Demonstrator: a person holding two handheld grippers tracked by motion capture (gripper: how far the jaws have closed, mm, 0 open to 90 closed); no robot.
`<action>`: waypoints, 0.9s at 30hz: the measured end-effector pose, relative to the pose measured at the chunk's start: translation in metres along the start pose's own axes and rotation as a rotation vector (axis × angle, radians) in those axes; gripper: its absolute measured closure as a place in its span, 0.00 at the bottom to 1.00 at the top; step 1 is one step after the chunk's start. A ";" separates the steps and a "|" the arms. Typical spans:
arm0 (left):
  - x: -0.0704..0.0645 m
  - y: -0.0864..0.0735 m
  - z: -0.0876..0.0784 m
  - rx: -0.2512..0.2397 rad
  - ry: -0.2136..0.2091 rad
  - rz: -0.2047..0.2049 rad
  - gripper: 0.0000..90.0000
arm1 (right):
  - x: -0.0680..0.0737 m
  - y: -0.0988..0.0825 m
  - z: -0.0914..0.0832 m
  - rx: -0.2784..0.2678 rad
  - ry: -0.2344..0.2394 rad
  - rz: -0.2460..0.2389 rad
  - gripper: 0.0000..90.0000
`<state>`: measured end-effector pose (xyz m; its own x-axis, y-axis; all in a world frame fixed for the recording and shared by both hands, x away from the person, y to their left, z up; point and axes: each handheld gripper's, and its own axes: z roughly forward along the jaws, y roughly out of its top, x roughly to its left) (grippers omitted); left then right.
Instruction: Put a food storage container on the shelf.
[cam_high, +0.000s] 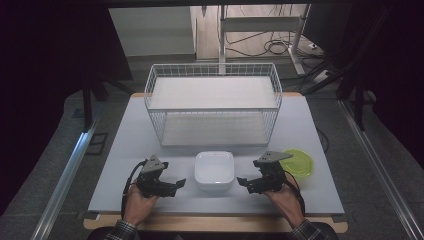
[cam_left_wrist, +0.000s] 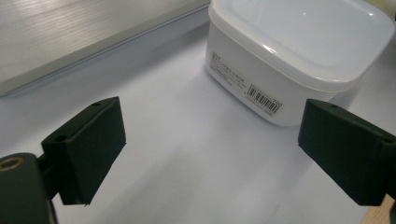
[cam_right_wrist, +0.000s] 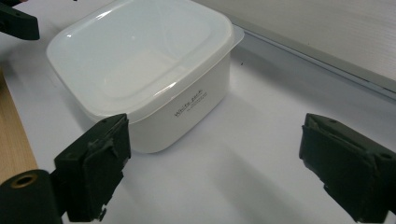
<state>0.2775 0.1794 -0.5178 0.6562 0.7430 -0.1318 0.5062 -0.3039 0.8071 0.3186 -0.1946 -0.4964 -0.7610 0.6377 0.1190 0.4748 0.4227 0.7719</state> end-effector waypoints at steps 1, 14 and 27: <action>-0.001 0.001 0.001 -0.003 -0.005 -0.002 0.08 | -0.001 0.000 0.001 0.001 0.002 0.002 0.07; -0.010 0.019 0.007 0.022 -0.052 0.003 0.08 | 0.004 0.011 0.007 -0.001 -0.013 -0.039 0.04; -0.012 0.046 0.020 0.026 -0.116 0.014 0.14 | 0.017 0.033 0.018 0.039 0.030 0.005 0.14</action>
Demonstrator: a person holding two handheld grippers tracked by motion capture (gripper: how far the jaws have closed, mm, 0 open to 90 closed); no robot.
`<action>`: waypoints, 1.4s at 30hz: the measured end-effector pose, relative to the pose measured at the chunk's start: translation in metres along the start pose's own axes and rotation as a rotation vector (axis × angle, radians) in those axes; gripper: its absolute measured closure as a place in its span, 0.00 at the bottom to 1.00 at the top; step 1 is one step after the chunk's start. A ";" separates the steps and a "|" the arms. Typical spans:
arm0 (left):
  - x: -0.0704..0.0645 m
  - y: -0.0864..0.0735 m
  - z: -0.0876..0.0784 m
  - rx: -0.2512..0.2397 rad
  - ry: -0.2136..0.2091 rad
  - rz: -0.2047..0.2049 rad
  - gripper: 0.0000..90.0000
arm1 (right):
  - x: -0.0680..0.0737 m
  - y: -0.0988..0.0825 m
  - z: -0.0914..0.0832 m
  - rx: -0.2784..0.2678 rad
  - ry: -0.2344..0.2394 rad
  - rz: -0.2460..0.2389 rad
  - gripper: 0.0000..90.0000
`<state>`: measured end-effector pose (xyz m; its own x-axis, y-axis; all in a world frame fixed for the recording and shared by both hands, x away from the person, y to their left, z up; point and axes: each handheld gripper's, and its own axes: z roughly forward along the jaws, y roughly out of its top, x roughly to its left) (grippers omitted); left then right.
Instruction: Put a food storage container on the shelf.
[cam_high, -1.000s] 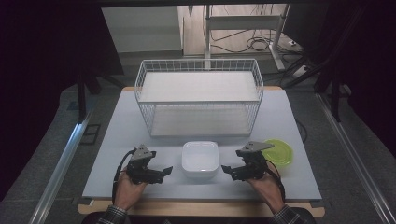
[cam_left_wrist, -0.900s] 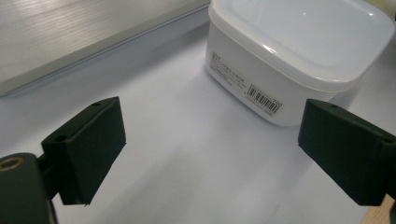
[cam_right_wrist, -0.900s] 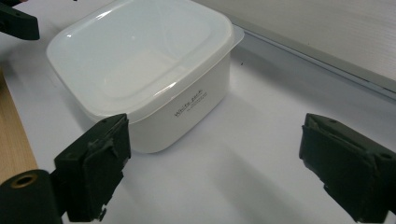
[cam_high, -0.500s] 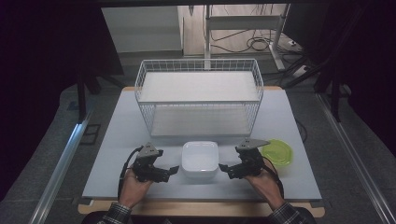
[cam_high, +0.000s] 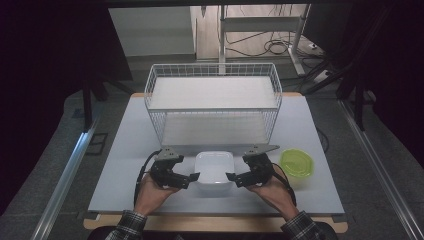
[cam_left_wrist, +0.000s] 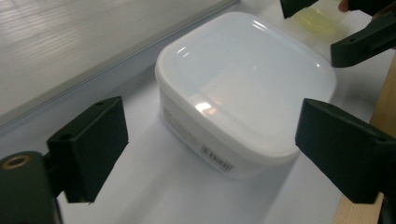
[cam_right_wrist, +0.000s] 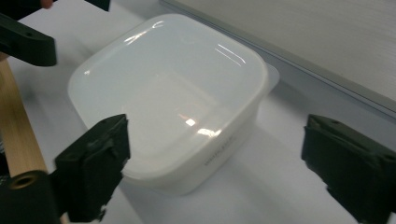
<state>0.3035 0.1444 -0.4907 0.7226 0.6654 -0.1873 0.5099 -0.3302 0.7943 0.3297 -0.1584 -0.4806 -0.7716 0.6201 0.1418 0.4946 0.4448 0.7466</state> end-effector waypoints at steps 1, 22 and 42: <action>0.001 0.002 0.003 0.005 -0.008 0.005 0.14 | 0.000 0.001 0.001 0.005 0.004 -0.001 0.16; -0.003 -0.001 0.013 0.106 -0.120 -0.143 0.40 | -0.006 0.004 0.007 0.114 0.127 0.257 0.53; -0.014 -0.010 -0.007 0.035 0.002 -0.285 0.85 | 0.006 -0.005 -0.013 0.025 0.088 0.288 0.89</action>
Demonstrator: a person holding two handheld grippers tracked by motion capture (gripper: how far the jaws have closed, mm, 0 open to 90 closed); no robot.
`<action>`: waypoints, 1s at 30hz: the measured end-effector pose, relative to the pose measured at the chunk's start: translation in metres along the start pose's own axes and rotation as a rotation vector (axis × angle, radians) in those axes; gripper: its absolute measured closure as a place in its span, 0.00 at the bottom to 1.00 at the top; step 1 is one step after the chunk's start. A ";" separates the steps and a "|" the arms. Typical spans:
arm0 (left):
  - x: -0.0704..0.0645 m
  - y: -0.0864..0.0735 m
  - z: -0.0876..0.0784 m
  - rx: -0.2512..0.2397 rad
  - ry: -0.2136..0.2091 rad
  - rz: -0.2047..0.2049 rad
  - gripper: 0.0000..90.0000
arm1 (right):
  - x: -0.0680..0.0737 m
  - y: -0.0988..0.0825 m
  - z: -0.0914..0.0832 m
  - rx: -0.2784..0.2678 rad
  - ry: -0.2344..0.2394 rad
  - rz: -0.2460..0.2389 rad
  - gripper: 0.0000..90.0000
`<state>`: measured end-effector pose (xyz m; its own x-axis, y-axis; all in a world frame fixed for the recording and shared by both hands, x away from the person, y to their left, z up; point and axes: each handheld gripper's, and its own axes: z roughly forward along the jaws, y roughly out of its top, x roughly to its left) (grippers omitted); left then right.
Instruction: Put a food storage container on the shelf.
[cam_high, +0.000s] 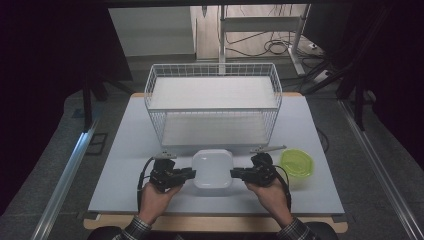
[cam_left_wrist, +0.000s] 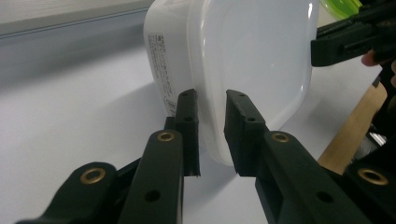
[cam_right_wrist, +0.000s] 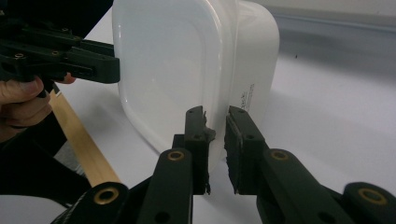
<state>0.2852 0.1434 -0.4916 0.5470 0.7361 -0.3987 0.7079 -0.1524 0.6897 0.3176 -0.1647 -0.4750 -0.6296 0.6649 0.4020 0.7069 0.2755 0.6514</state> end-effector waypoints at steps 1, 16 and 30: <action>0.000 0.000 0.000 -0.003 0.004 -0.002 0.86 | 0.002 -0.001 0.000 -0.009 -0.011 -0.014 0.89; -0.007 0.011 -0.006 -0.054 0.031 0.018 0.86 | 0.007 0.003 -0.007 -0.122 -0.044 -0.078 0.88; -0.018 0.049 -0.029 -0.132 0.050 0.071 0.86 | 0.014 0.034 -0.028 -0.201 -0.037 -0.112 0.88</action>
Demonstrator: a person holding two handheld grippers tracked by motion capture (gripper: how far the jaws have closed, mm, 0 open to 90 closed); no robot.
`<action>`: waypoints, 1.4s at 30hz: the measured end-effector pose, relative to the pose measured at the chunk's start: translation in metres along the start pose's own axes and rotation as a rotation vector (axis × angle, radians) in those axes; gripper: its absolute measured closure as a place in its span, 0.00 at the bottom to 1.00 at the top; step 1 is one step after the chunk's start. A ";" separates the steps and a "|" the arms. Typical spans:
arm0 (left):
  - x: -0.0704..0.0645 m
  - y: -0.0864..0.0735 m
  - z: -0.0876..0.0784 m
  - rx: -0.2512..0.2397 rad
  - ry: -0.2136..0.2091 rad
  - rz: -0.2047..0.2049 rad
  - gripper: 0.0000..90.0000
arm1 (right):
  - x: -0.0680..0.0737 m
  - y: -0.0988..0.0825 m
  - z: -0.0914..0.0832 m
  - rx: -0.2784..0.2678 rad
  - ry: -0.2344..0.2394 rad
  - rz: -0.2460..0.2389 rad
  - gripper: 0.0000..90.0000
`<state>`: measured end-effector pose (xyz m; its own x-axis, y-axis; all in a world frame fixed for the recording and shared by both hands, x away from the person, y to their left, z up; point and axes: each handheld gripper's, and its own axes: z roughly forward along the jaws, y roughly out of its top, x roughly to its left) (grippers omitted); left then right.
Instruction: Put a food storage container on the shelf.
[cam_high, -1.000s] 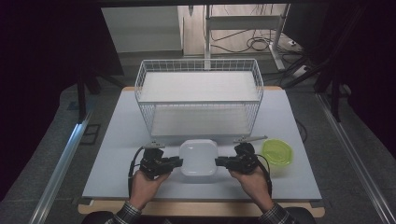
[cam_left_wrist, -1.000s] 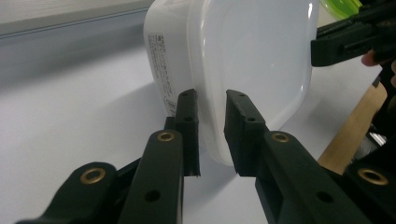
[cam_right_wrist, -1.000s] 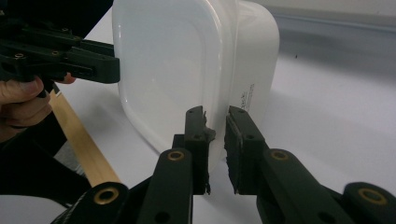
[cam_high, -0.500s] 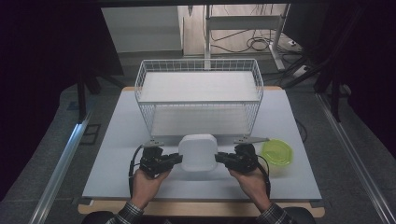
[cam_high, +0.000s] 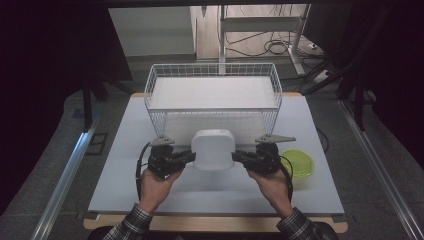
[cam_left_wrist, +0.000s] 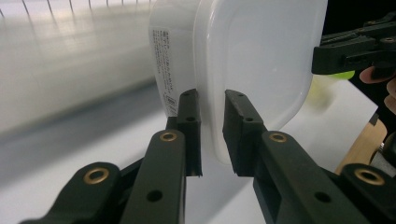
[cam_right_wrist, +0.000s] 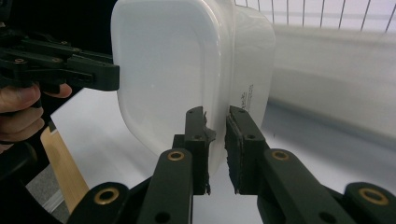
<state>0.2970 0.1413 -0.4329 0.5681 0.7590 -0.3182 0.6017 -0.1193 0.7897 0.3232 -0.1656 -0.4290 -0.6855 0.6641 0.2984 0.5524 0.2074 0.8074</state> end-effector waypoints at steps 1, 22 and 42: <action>0.000 0.004 -0.002 -0.007 0.002 0.006 0.86 | 0.001 0.004 -0.001 -0.004 -0.001 -0.002 0.88; -0.004 0.069 -0.034 -0.112 0.020 0.054 0.86 | 0.009 0.074 -0.017 -0.081 0.013 -0.045 0.88; 0.009 0.119 -0.046 -0.166 0.027 0.046 0.86 | 0.006 0.133 -0.014 -0.120 0.011 -0.045 0.88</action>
<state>0.3480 0.1631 -0.3181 0.5763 0.7722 -0.2675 0.4732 -0.0484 0.8796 0.3857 -0.1445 -0.3130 -0.7140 0.6477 0.2658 0.4606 0.1486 0.8751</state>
